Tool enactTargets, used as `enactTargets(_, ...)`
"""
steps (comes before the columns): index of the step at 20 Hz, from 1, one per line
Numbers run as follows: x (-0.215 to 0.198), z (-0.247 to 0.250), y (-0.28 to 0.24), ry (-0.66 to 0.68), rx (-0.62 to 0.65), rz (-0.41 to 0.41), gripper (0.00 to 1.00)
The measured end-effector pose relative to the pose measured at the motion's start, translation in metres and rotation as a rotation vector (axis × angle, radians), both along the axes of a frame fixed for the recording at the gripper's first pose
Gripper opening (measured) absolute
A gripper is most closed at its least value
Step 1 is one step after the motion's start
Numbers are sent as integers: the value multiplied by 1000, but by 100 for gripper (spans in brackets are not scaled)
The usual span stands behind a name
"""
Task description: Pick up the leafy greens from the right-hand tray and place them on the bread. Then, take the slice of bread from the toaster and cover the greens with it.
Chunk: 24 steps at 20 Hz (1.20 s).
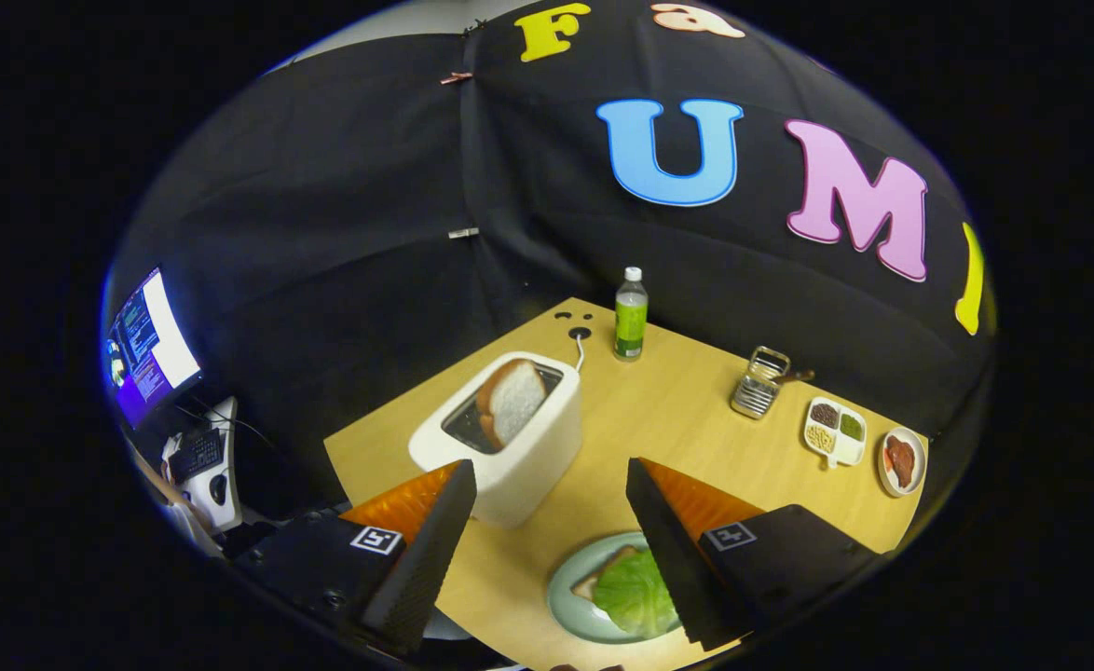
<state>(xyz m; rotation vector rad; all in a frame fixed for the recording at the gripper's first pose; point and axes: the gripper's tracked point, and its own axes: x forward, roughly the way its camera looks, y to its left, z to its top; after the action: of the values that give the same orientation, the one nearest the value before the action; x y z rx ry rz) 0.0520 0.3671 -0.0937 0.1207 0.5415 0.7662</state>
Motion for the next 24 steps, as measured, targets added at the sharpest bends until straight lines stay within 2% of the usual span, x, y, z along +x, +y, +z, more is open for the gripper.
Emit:
enactTargets(4, 27, 6, 44, 25, -4, -38, 100)
enactTargets(11, 58, -26, 122, 98, -58, -58, 99)
enactTargets(14, 76, -41, 136, 126, -77, -112, 98)
enactTargets(16, 82, -53, 142, 183, -73, -140, 85)
enactTargets(17, 86, -57, 139, 202, -76, -157, 75)
enactTargets(20, 96, -68, 129, 227, -97, -199, 58)
enactTargets(22, 91, -67, 120, 243, -88, -226, 24)
enactTargets(24, 96, -71, 121, 238, -83, -215, 17)
